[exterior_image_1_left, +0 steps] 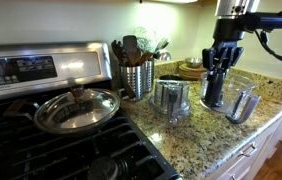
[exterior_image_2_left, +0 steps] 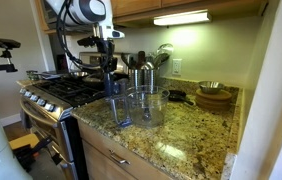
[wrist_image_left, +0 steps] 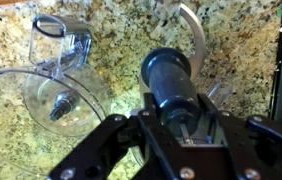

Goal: Put the blades inside the food processor

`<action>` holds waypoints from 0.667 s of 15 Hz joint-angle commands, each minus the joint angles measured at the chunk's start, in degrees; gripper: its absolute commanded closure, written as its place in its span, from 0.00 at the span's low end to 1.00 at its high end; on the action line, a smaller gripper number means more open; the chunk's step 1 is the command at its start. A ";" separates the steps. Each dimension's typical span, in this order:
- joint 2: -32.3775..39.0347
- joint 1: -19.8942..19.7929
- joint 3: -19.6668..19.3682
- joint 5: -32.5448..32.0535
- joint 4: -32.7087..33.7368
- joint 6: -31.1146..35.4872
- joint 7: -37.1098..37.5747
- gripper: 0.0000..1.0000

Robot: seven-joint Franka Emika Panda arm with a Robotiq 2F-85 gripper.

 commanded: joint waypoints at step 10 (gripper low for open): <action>0.43 -7.02 -7.12 0.30 12.54 -7.86 -4.57 0.80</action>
